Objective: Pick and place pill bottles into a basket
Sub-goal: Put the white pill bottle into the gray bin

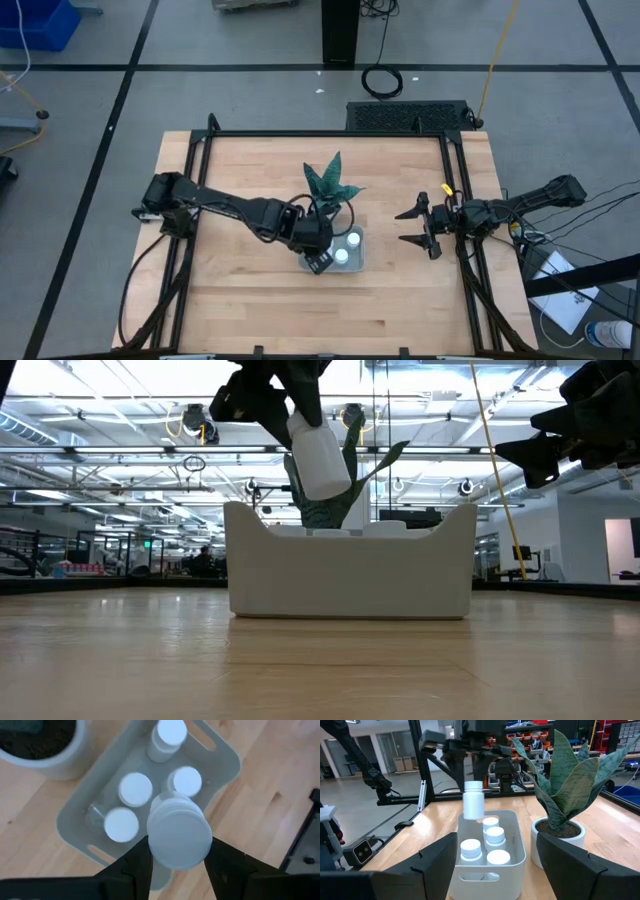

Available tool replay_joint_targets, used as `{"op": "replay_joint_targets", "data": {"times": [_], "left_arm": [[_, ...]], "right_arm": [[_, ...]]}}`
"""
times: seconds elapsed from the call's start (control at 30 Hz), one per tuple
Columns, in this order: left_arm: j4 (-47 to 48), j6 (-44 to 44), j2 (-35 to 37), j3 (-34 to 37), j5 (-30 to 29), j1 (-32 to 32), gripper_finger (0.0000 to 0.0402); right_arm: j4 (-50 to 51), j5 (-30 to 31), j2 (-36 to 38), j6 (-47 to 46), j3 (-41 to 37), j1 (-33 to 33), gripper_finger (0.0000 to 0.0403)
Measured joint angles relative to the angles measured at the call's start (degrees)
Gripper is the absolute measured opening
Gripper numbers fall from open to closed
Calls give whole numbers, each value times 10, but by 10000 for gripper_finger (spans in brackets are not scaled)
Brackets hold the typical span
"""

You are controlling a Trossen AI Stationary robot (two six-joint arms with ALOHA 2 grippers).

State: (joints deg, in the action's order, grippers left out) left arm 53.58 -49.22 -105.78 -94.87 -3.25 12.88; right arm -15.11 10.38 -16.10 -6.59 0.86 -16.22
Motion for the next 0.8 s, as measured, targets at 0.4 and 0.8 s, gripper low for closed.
{"op": "replay_joint_targets", "data": {"times": [0.4,0.8], "left_arm": [[2,17,-68,0,16,19,171],[0,31,-128,-1,37,19,181]], "right_arm": [[0,0,-3,0,0,0,265],[0,0,-5,0,0,0,265]]}}
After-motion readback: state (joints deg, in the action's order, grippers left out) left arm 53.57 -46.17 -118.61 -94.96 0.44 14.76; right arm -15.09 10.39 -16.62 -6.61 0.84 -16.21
